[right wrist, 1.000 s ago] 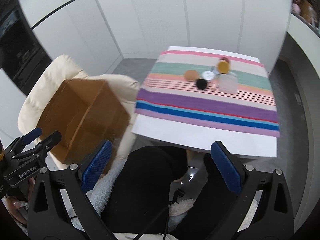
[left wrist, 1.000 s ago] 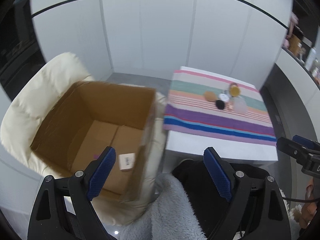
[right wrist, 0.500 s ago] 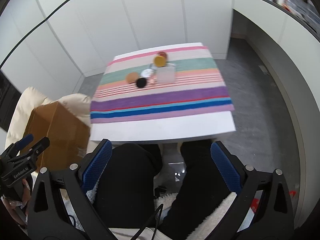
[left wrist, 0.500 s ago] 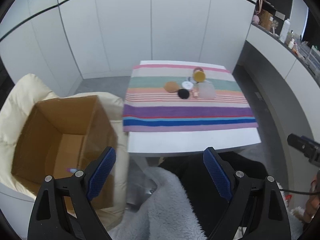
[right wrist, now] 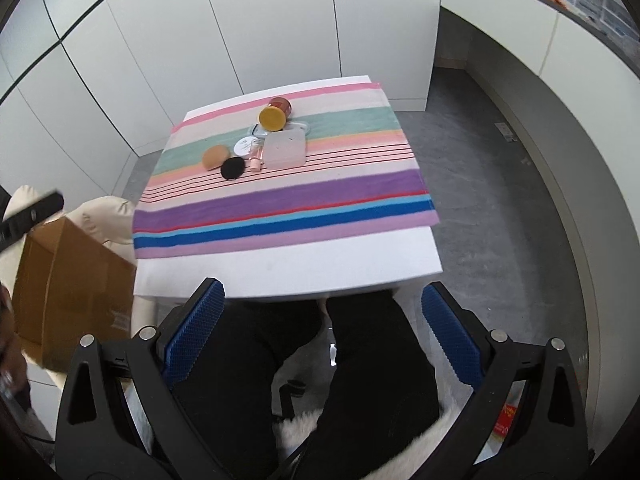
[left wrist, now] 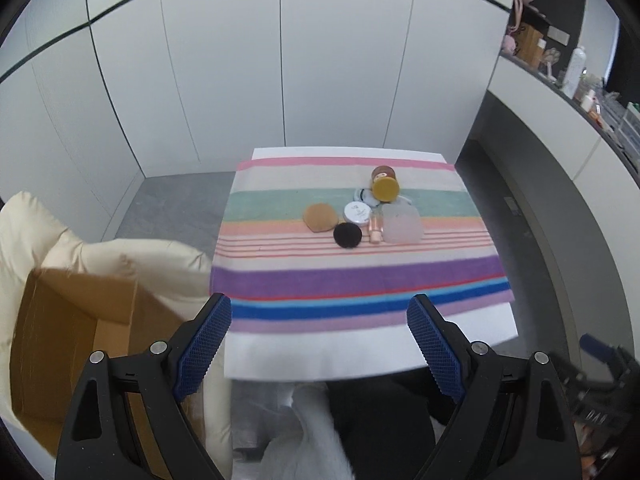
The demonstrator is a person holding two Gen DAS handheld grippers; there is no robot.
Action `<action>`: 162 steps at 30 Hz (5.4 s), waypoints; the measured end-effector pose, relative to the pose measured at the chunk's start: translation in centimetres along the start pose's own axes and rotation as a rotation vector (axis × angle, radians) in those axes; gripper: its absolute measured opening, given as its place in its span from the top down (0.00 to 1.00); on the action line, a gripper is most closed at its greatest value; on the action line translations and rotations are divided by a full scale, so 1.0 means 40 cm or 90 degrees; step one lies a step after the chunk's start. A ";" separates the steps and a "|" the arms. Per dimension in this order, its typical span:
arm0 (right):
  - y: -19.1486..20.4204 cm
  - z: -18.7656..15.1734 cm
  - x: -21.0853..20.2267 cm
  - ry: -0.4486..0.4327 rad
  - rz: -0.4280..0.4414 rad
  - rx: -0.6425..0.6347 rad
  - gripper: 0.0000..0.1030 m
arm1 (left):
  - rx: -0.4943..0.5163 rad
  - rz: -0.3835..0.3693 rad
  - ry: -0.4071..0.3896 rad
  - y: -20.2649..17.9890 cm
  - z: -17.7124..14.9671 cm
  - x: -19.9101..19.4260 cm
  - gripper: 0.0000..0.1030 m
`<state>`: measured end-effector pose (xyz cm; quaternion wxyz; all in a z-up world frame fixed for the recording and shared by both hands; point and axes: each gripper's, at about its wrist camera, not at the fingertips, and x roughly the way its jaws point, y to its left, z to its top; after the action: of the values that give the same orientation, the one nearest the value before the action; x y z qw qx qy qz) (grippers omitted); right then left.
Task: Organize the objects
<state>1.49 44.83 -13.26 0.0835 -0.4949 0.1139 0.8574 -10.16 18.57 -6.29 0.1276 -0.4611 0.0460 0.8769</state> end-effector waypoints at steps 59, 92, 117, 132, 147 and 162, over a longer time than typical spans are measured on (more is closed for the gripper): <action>0.070 0.389 0.762 -0.008 -0.015 -0.096 0.19 | 0.082 0.011 0.130 -0.173 0.134 0.878 0.57; 0.254 0.635 0.093 -0.208 -0.047 -0.148 0.19 | -0.002 0.058 -0.070 -0.047 0.515 0.176 0.57; 0.299 0.581 -0.206 -0.243 0.006 -0.173 0.19 | 0.028 0.084 -0.122 -0.085 0.447 -0.115 0.57; 0.247 0.397 -0.295 -0.196 0.013 -0.167 0.19 | 0.062 0.042 -0.085 -0.106 0.237 -0.262 0.57; 0.223 0.142 -0.374 -0.160 0.059 -0.151 0.19 | 0.050 -0.014 -0.111 -0.107 -0.002 -0.441 0.57; 0.159 -0.052 -0.408 -0.126 0.052 -0.128 0.19 | 0.043 0.018 -0.099 -0.087 -0.191 -0.455 0.57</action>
<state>9.69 37.64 0.61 0.0093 -0.4086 0.0390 0.9118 6.70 17.12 4.41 0.1337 -0.3861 0.0723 0.9098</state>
